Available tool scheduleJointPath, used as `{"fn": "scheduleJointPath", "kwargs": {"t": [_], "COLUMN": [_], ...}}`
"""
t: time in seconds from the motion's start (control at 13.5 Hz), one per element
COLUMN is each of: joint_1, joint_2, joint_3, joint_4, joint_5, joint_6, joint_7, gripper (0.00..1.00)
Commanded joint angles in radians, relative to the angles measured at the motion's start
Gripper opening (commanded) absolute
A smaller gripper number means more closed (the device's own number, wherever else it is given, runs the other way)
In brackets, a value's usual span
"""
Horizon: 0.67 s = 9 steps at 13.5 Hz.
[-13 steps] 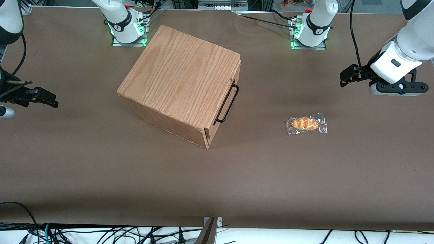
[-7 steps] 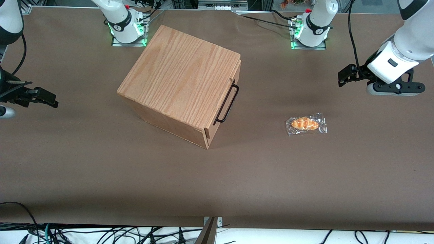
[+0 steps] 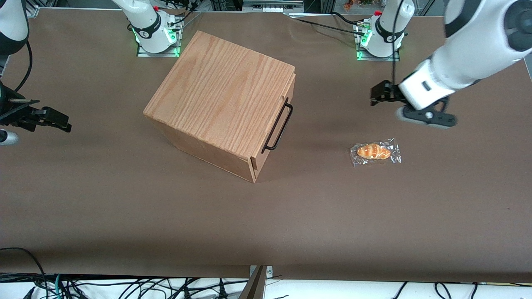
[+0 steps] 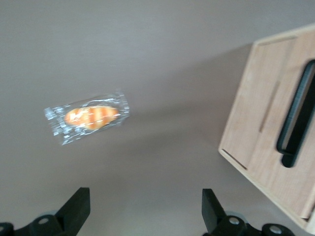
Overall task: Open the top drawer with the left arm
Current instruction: 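Move the left gripper down to the black drawer handle and hook it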
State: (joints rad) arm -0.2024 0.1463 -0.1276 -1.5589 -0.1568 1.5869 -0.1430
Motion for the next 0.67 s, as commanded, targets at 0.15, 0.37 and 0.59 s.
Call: {"fn": "scheduleJointPath", "kwargs": {"t": [0.15, 0.37, 0.59], "joint_1": [-0.193, -0.203, -0.23], "joint_2": [0.228, 0.298, 0.346], "joint_3": [0.005, 0.003, 0.003], "joint_4": [0.219, 0.258, 0.25], "joint_5": [-0.007, -0.014, -0.101], "joint_6": [-0.012, 0.088, 0.159], "joint_7": [-0.04, -0.024, -0.024], "gripper": [1.0, 1.0, 1.0]}}
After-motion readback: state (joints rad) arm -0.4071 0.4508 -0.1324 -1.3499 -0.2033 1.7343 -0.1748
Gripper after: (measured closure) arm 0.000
